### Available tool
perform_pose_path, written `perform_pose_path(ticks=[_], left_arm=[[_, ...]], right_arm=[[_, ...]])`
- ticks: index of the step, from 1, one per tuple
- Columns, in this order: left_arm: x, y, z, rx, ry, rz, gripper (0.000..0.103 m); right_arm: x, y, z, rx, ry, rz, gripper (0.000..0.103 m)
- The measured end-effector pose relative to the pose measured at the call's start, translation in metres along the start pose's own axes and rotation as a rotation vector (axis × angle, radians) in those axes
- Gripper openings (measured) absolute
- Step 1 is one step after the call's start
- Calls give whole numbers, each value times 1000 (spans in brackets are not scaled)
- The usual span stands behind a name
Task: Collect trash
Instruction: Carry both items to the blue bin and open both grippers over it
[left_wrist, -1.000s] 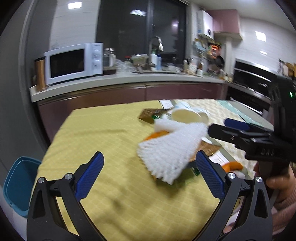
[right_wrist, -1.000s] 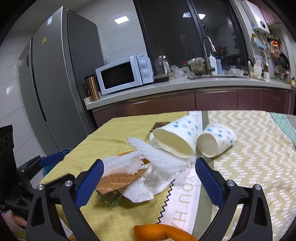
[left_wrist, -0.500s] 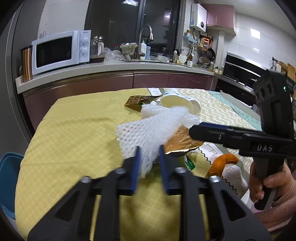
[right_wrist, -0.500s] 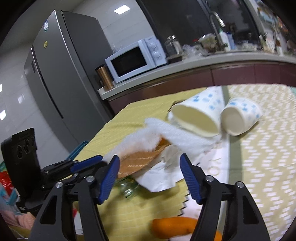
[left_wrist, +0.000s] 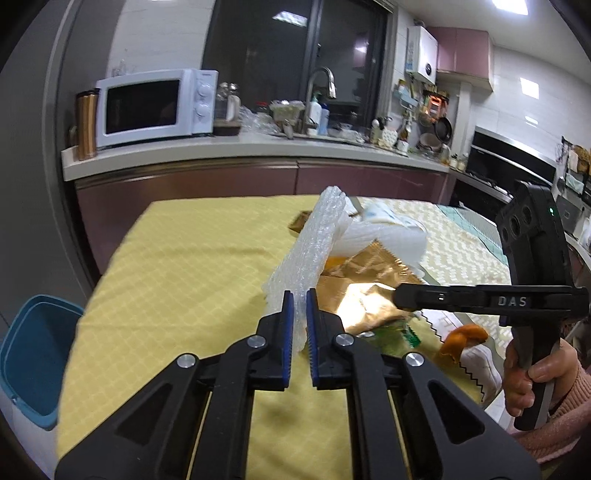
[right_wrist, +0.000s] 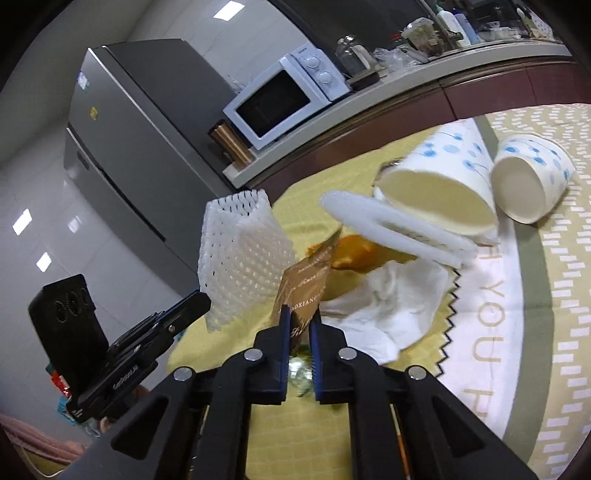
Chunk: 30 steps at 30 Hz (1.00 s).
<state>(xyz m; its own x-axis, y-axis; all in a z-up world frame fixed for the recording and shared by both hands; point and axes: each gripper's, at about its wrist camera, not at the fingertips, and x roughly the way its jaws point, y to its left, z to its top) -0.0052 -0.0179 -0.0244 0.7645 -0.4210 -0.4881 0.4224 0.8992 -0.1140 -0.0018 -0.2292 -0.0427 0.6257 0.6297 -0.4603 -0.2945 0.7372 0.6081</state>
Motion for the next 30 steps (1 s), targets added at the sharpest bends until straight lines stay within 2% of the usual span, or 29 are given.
perform_pose_path(ticks=[5,13,15,18,19,22,30], left_arm=[[-28,27,1,-35,-43,55,7],[-73,84,-3,-108,-89,175,7],[-81,100,-6,-129,-93,206,7],[-91,119,-12,-159,-91,240,7],[-95,126,-14,-169,-89,250,7],[-100,141,-19,-188,-87,273,7],[-113,186,-31,-254,-66,373,7]], right_arm=[[3,21,6,-48,1,57,3],[34,53,14,-60,88,180,3],[48,56,14,-52,134,148,3],[67,44,9,45,213,189,3],[72,40,8,63,231,171,3],[77,36,3,97,252,155,3],[91,73,10,29,295,241,3]])
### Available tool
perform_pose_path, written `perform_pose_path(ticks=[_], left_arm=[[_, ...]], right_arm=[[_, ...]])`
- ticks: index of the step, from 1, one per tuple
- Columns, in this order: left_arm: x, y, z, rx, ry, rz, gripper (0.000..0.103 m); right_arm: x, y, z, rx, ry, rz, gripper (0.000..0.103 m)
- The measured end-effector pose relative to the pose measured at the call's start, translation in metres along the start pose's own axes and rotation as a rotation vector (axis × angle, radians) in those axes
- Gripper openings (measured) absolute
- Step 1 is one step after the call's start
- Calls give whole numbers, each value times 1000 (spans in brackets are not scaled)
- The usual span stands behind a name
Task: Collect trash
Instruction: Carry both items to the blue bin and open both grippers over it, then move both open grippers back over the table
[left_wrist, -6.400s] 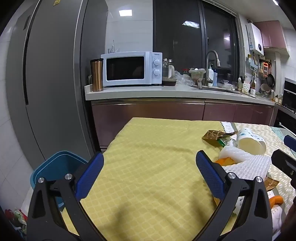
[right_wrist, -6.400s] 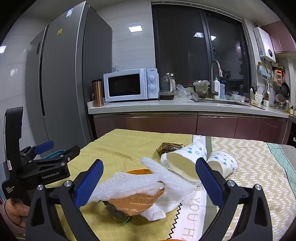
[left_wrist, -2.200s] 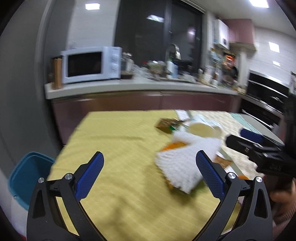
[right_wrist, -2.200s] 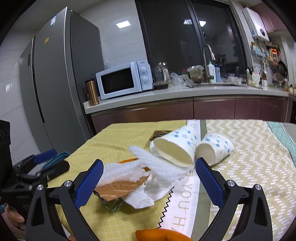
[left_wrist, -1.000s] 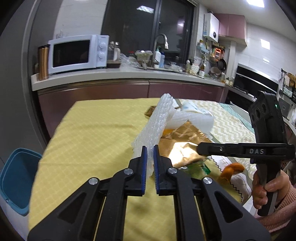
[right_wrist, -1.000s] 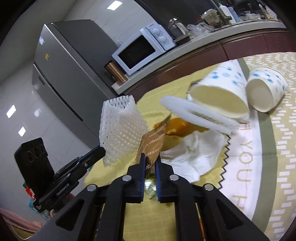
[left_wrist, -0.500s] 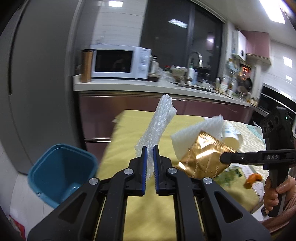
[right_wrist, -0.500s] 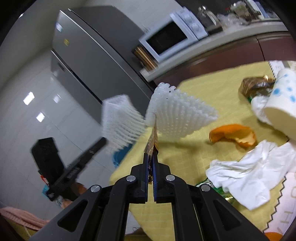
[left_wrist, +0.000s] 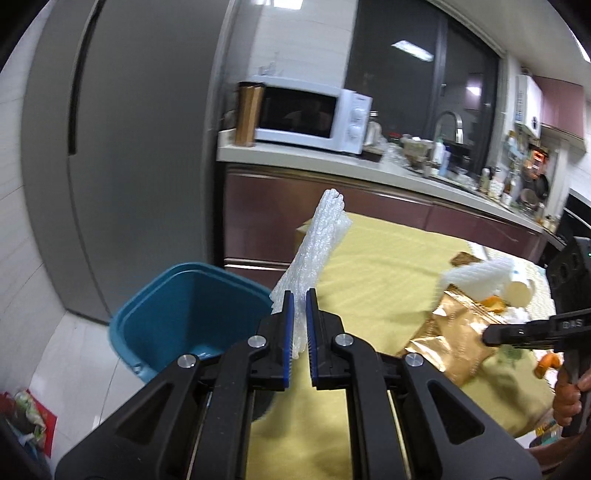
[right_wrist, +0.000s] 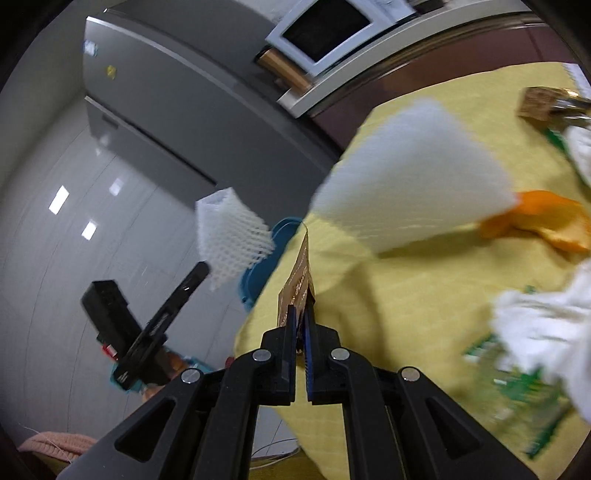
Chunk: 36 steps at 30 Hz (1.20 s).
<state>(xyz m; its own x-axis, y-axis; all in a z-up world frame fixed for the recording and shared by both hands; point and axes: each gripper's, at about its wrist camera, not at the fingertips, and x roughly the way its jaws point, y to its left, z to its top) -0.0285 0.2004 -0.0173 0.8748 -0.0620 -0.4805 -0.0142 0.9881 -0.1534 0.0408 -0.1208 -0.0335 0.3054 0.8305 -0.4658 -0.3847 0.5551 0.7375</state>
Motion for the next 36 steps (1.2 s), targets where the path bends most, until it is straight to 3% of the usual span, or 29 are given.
perform_pose_path(ticks=[13,19,29,33,34,36], left_arm=[[34,84,-22,-90,130,199,7],[56,100,-30,-101,186,225,7],[83,110,-40,-117,245,238,10],[93,112,-41,-137,267,259,30],[93,112,-41,-140,269,263,30],[93,110,-40,-142,265,271,34]], right_arm=[[100,73,52,-187,83,54,3],[157,83,60,-155,166,6,3],[206,75,61,-99,253,-62,6],[210,76,60,-101,252,-88,11],[209,77,59,-104,245,-89,13],[204,79,62,-115,226,-99,27]])
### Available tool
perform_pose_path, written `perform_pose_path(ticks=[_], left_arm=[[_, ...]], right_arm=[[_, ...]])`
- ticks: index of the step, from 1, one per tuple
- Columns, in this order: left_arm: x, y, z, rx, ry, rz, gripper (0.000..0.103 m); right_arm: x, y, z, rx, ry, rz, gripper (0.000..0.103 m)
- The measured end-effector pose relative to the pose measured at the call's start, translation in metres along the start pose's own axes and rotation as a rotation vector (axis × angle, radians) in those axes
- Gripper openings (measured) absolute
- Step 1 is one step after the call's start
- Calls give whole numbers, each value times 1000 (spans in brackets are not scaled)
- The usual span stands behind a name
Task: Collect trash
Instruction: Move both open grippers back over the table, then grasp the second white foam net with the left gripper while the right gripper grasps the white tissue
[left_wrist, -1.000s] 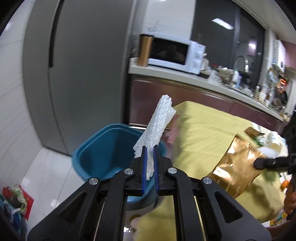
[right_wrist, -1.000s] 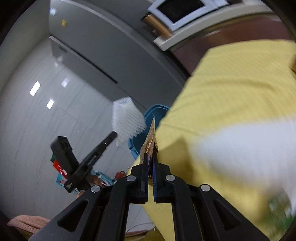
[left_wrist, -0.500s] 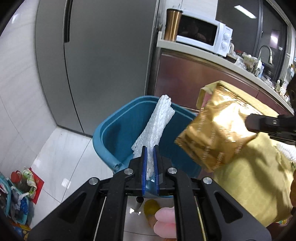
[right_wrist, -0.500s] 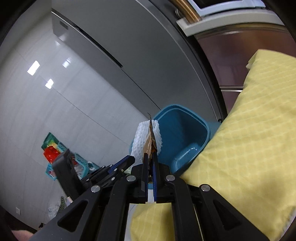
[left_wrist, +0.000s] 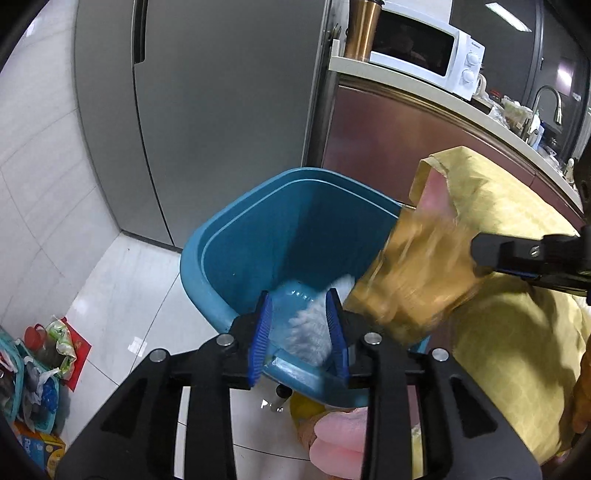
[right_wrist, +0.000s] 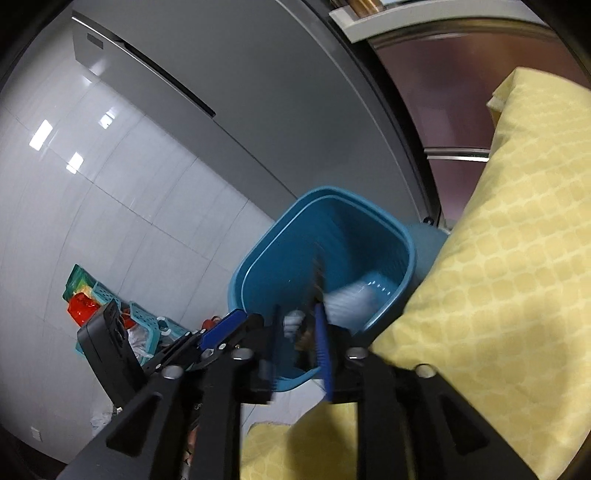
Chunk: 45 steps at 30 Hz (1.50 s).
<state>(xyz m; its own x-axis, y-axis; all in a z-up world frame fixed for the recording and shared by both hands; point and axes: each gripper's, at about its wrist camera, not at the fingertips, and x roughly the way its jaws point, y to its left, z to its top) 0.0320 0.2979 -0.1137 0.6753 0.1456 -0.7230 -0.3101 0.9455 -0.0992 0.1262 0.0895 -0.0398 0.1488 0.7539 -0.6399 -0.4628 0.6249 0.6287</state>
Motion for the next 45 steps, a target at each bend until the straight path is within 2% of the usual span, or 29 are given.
perform_pose_path(ticks=[5,10,15,20,24,28,35,41,45], left_arm=[[-12,-7,2,-14,-41,-4,36],[-41,-28,3,28,-110,-83,41],[-73,-70,2,105,-172,-245,48],[-93,-127,-10,215,-165,-442,50],[-104,-176,-25,322,-154,-540,54],[-107,-218,-41,418,-139,-612,55],[-108,-264,-58,547,-129,-630,60],[-110,-277,-66,660,-160,-586,67],[-105,-288,-67,721,-159,-550,68]], right_arm=[[-21,-1,-3,-8,-37,8,29],[-61,2,-13,-67,-85,15,31],[-119,1,-28,-137,-177,-23,37],[-180,-13,-50,-136,-283,-98,39],[-222,-41,-74,-62,-357,-156,39],[-262,-81,-103,64,-424,-239,39],[-300,-123,-152,224,-485,-336,44],[-296,-143,-173,317,-475,-341,47],[-288,-148,-180,341,-456,-336,49]])
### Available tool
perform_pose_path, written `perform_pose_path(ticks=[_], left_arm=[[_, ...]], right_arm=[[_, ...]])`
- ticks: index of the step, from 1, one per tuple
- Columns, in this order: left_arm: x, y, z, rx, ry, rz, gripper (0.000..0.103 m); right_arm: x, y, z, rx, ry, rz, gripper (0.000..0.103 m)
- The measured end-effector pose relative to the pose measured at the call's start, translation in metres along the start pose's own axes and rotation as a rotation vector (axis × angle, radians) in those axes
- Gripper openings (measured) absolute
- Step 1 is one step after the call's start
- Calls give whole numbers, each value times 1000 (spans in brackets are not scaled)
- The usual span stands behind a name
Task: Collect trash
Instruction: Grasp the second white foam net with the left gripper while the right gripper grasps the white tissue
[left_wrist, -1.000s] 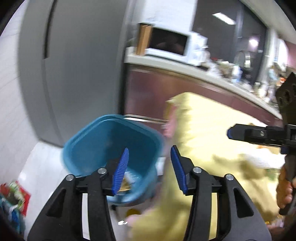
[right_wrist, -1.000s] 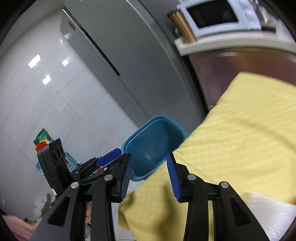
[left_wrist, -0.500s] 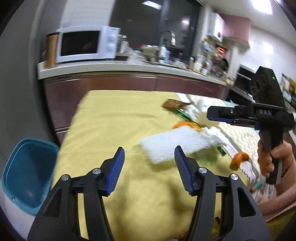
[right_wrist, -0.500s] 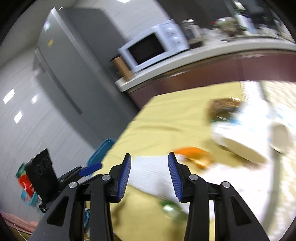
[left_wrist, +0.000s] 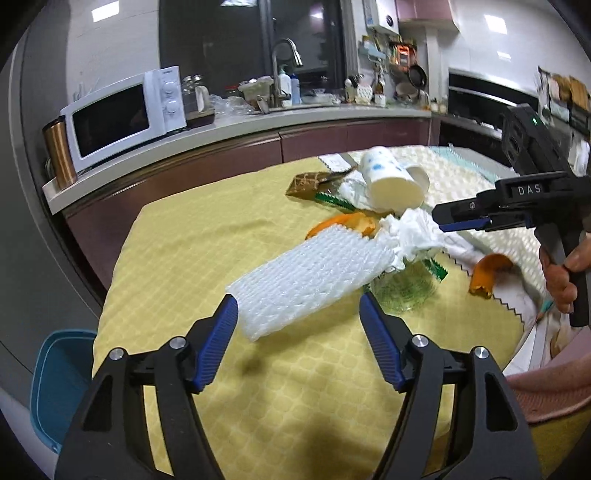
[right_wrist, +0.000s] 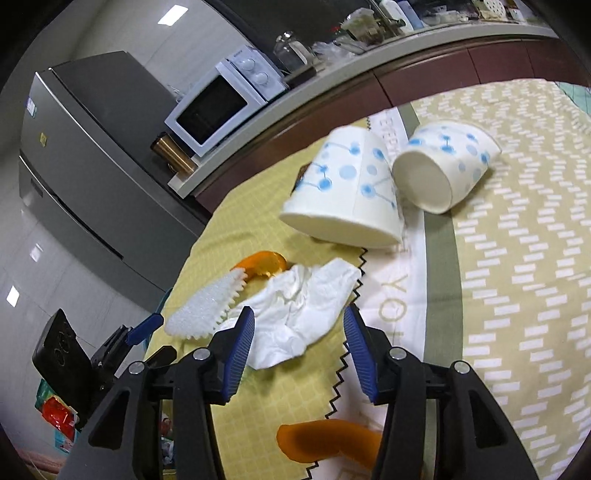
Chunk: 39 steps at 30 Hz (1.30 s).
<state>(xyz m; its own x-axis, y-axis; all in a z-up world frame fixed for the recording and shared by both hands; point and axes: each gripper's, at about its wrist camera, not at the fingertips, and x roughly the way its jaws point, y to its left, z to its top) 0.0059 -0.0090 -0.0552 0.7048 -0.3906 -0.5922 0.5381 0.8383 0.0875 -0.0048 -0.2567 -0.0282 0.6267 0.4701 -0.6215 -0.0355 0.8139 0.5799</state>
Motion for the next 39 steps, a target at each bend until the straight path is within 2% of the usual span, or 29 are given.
perform_pose_path(ticks=[5,11,13,15,17,21,30,39], left_arm=[[11,-1,5,28,37,30,63],[19,2,6,13,64,10,41],[21,3,6,2,71,-3,22],[21,5,5,-12,74,-11,18],[20,6,5,-17,67,-8,11],[13,10,5,-37,48,-9,9],[-7,19,2,-76,19,0,5],[-35,38,0,-128,-23,35,5]], right_arm=[[11,-5,-2,14,12,-20,55],[24,0,3,13,21,-17,58],[28,0,5,16,20,-15,50],[32,-1,4,20,38,-1,30],[34,-2,3,26,44,9,15],[29,1,3,18,22,24,4],[5,18,9,-33,-35,67,2],[-17,45,20,-98,-95,124,2]])
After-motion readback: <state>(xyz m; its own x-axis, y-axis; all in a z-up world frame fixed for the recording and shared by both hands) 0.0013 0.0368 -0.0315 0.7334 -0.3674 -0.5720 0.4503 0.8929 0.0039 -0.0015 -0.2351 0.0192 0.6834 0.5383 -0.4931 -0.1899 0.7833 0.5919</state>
